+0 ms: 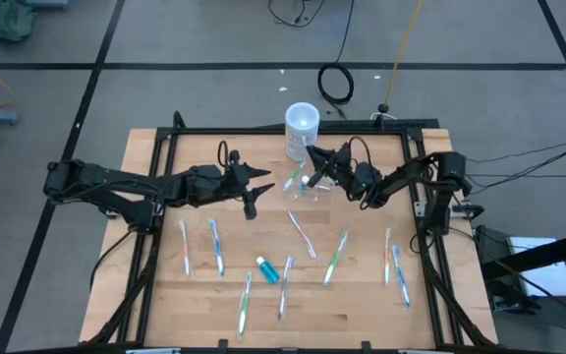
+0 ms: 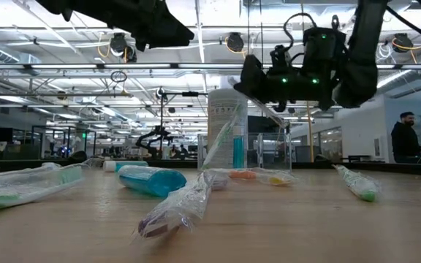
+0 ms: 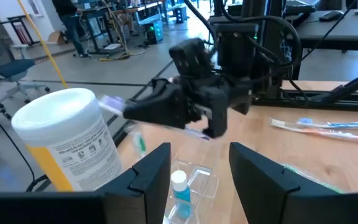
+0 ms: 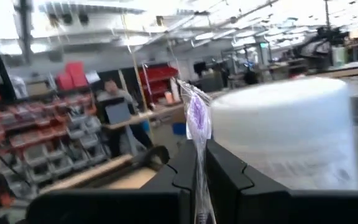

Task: Pick & Place toothbrushing station
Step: Put the top purple toothbrush into the transparent organizer, then put the left blue toothbrush into the transparent organizer

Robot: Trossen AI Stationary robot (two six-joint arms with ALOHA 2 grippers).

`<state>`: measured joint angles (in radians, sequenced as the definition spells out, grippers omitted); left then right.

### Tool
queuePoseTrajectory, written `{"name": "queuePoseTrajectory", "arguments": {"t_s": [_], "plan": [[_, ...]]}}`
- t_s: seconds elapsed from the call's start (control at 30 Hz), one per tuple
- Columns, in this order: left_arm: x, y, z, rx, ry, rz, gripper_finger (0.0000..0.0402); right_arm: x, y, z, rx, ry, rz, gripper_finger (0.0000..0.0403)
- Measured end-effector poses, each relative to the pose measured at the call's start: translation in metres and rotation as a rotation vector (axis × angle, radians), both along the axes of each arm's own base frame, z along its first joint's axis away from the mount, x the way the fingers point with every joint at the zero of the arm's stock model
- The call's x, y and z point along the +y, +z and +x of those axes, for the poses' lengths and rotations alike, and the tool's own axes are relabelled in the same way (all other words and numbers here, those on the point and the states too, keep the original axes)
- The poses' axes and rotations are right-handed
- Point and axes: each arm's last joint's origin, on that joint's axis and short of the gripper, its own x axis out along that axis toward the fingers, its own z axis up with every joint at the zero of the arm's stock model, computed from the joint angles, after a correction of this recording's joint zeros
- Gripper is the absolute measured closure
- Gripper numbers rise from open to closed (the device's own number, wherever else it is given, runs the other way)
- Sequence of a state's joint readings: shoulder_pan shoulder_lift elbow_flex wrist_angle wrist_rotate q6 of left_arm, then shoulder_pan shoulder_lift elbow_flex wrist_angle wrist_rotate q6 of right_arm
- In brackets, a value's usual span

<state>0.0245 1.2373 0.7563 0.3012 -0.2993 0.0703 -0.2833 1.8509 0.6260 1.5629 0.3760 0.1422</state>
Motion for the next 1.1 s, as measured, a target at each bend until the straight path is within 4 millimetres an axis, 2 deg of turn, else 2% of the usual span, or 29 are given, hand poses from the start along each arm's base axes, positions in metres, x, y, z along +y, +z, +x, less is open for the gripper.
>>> {"name": "queuePoseTrajectory", "arguments": {"t_s": [0.13, 0.3, 0.47, 0.83, 1.1], "plan": [[0.0006, 0.0001, 0.0, -0.001, 0.002, 0.0, 0.0231, -0.0007, 0.0004, 0.0073, 0.046, 0.073, -0.053, 0.0385], [-0.0002, -0.0014, -0.0002, 0.014, -0.002, -0.001, 0.0231, -0.0031, -0.006, 0.0073, 0.125, -0.013, -0.041, 0.0385], [-0.0007, -0.0041, -0.0007, 0.034, -0.007, -0.031, 0.0231, -0.0045, -0.0084, 0.0074, 0.152, -0.011, -0.03, 0.0378], [-0.0028, -0.0079, -0.0015, 0.066, -0.009, -0.058, 0.0231, -0.0052, -0.008, 0.007, 0.148, -0.013, -0.031, 0.0274], [-0.0074, -0.0089, -0.0016, 0.057, -0.012, -0.121, 0.0231, -0.0055, -0.0046, 0.0063, 0.112, -0.014, -0.042, 0.0234]]}}
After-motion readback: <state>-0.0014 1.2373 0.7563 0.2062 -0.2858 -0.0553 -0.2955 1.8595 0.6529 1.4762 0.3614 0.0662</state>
